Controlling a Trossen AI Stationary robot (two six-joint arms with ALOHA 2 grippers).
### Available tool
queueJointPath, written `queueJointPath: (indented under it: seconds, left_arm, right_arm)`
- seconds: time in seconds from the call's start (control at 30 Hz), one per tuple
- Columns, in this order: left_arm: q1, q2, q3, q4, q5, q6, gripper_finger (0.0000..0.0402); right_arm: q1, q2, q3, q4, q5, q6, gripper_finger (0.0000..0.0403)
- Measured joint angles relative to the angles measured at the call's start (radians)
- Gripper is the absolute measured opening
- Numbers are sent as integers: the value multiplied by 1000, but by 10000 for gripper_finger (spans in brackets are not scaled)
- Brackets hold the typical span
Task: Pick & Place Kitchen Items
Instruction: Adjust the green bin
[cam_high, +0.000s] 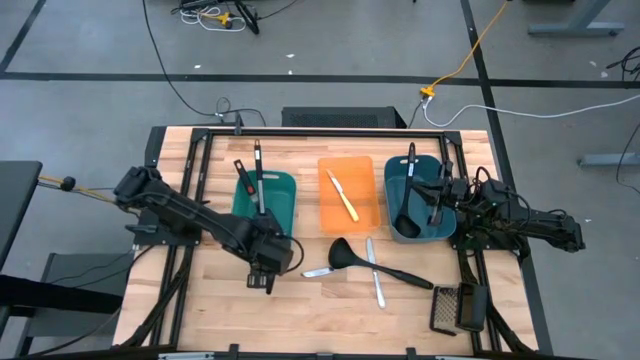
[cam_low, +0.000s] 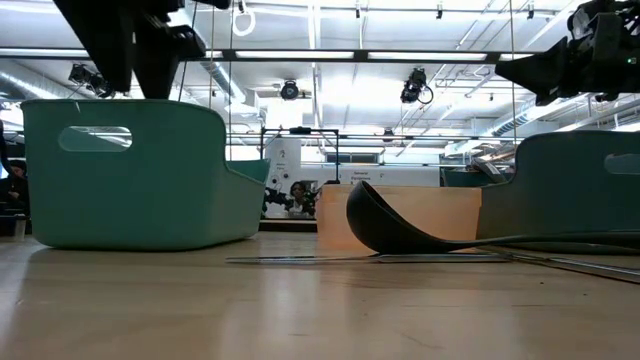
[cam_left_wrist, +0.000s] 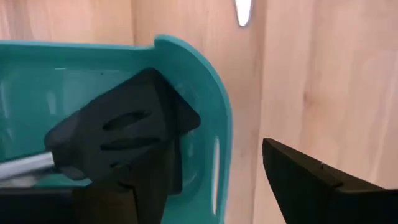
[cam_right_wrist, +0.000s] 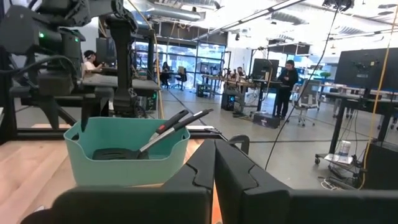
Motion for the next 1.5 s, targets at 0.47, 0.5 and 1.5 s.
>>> queueJointPath:
  seconds: [0.47,0.5,1.5]
  left_arm:
    - [5,8,-1,13,-45,39,214]
    - [5,8,-1,15,-34,44,209]
    - [112,-2,-147,164,-46,189,16]
  right_arm:
    - [0,0,0,7,-8,-1,9]
    - [0,0,0,7,-8,-1,9]
    - [0,0,0,7,-7,0,9]
